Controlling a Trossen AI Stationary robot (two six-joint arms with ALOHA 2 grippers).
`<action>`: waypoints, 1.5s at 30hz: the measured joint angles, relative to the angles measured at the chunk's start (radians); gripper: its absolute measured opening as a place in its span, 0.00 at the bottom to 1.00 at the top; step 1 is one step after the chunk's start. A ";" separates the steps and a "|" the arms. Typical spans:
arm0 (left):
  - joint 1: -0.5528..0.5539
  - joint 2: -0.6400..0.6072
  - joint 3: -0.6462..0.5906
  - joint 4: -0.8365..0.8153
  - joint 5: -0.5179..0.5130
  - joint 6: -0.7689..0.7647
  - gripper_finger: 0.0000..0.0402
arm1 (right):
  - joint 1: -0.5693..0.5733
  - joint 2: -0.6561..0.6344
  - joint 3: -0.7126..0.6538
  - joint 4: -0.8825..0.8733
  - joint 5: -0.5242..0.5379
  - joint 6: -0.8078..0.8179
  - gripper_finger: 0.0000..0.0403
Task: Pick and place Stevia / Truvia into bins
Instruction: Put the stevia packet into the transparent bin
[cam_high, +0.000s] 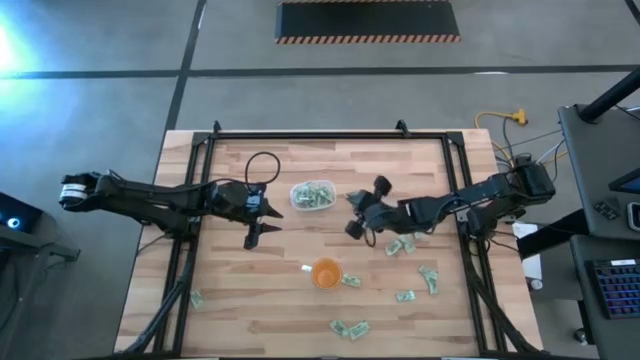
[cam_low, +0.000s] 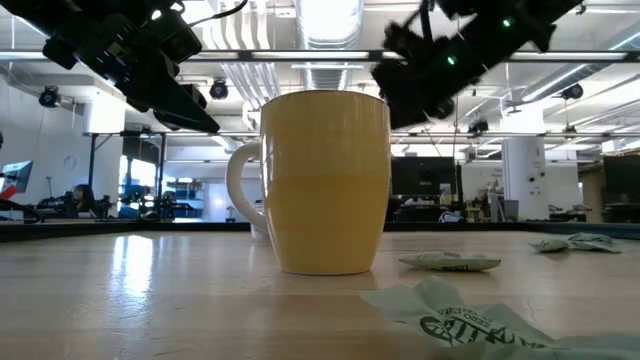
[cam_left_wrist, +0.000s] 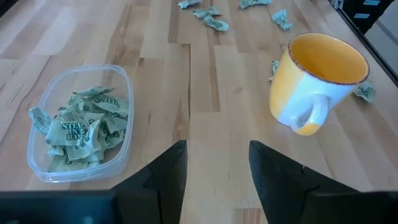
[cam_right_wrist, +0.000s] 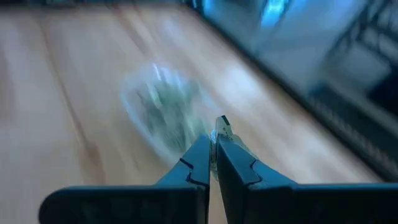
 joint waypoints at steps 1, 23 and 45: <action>0.000 0.000 0.000 0.000 0.000 0.000 0.39 | 0.000 0.005 0.000 0.068 0.000 -0.047 0.02; 0.000 0.000 0.000 -0.033 0.000 0.003 0.39 | -0.190 0.440 0.414 -0.054 -0.320 -0.150 0.02; -0.003 0.000 0.000 -0.087 0.073 -0.012 0.39 | -0.177 0.356 0.480 -0.300 -0.307 -0.108 0.36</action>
